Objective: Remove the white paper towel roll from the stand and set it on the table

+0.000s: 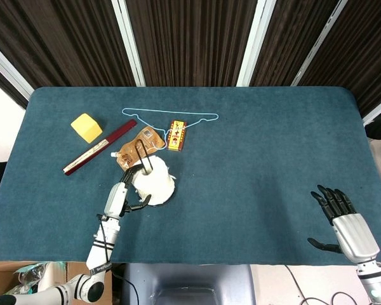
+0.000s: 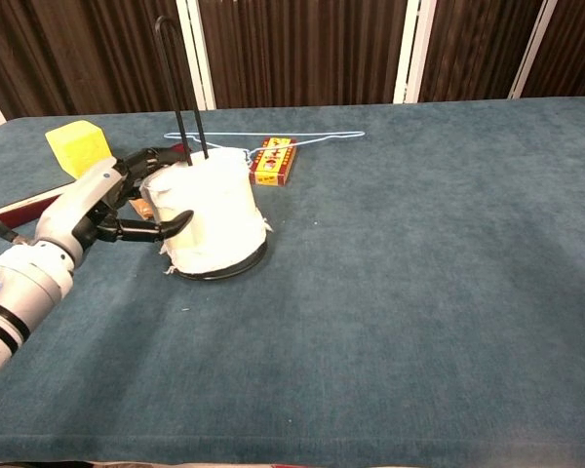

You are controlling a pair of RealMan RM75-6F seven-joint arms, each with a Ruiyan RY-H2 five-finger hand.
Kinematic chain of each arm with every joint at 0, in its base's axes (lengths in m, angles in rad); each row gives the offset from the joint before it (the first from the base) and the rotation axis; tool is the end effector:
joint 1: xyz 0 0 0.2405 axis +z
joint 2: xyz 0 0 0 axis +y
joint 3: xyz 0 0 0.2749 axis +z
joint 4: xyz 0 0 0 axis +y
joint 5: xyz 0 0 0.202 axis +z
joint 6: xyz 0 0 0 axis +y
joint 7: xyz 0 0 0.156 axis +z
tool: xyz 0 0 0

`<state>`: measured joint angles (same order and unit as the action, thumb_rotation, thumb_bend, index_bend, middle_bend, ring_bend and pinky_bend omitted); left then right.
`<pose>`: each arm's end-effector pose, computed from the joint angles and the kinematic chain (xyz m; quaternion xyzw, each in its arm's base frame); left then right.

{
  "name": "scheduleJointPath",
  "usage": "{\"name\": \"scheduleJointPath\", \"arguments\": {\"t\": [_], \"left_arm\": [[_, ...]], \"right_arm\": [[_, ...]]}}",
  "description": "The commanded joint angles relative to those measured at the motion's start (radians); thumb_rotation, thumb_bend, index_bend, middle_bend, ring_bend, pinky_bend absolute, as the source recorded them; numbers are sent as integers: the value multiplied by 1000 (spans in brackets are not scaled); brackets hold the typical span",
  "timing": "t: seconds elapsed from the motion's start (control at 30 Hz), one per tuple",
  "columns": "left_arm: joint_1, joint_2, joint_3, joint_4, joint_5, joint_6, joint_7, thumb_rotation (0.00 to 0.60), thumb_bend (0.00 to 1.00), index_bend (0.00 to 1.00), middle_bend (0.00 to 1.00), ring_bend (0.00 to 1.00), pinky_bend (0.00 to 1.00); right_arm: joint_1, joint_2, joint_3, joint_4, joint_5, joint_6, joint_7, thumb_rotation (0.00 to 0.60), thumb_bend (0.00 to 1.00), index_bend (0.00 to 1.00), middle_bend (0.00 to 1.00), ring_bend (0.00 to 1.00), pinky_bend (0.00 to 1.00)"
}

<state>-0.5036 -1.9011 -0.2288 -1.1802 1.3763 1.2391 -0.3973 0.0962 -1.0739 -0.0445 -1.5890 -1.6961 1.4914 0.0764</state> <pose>-0.1846 0.3203 -0.0627 -0.4821 -0.5676 -0.5926 0.3069 -0.3109 -0.1753 0.1665 0.6663 -0.3731 0.3961 0.5098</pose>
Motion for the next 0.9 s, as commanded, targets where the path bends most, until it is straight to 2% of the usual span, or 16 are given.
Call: {"name": "scheduleJointPath", "arguments": {"t": [0.03,0.13,0.23,0.43,0.63,0.9], "left_arm": [[2,-33,-12,37,26,65,2,600,467,672,694,679,715],[-1,-50,-20,60,48,112,13,600,554,763,783,756,811],[-6,-55,-30,60,59,139,19,600,623,826,839,806,861],[-13,-24,-41,-3,119,223,43,600,648,845,854,823,881],[-34,52,-90,-160,182,300,122,600,646,845,852,823,882],[-62,170,-196,-368,205,343,253,600,647,844,850,822,882]], "right_arm": [[2,2,-1,0,-2,-2,2,600,64,0,0,0,0],[2,3,-3,1,-5,-3,3,600,65,0,0,0,0],[2,5,-5,1,-9,-1,6,600,64,0,0,0,0],[0,7,-7,2,-11,2,13,600,65,0,0,0,0],[-1,12,-12,2,-18,4,19,600,65,0,0,0,0],[-7,21,-17,5,-31,21,37,600,64,0,0,0,0]]}}
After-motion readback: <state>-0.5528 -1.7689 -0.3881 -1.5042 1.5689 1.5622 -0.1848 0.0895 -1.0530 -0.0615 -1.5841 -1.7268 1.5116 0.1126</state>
